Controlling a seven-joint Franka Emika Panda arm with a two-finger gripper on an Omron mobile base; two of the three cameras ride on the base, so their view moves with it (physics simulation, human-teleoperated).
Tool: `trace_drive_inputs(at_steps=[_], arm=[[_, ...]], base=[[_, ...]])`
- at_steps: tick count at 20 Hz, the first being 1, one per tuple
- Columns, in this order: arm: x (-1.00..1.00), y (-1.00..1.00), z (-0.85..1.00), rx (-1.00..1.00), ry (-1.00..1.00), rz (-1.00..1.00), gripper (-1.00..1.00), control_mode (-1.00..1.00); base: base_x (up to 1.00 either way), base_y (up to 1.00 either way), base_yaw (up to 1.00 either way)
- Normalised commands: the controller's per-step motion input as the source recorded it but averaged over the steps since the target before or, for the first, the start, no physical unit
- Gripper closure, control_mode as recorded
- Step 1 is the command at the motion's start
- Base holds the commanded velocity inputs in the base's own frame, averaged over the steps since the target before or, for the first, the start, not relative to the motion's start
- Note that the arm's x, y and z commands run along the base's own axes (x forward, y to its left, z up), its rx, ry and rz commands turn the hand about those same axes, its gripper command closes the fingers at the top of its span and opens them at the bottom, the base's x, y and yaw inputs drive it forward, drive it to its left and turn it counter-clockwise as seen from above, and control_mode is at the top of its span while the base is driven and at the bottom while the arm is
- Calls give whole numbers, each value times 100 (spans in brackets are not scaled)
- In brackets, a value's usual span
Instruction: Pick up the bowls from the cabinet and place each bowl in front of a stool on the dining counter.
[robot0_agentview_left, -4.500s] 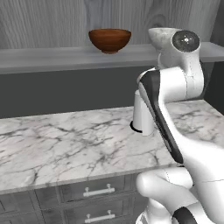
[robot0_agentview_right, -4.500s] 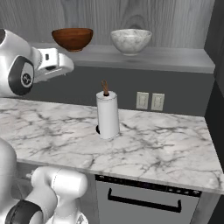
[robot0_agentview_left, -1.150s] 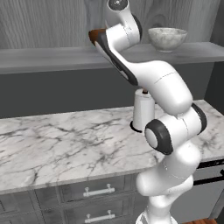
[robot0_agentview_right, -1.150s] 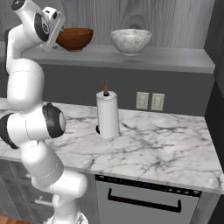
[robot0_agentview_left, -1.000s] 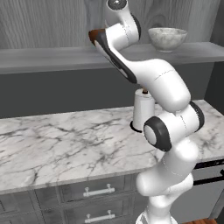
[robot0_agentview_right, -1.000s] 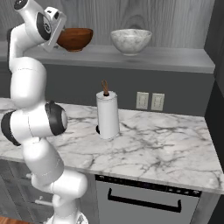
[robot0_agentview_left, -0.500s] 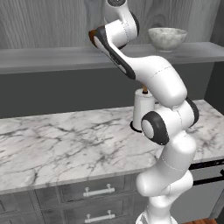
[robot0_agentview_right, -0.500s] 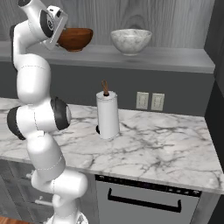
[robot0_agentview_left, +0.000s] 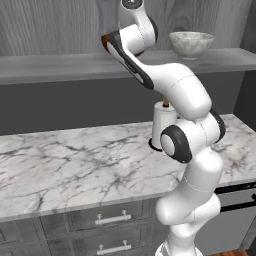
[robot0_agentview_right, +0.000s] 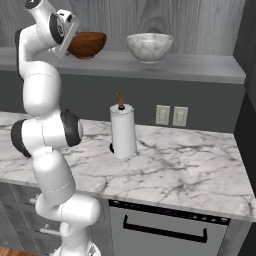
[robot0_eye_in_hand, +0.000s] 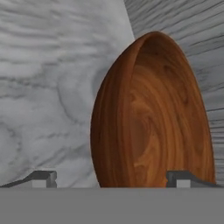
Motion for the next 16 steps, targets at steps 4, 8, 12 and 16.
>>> trace_drive_inputs(at_steps=[4,8,12,16], arm=[[21,0,-4,0,0,1,-100,-100],[35,-4,0,0,0,1,-100,-100],[30,-3,0,0,2,0,100,-100],[1,0,0,0,1,0,100,-100]], base=[[0,0,0],[0,0,0],[0,0,0],[0,0,0]])
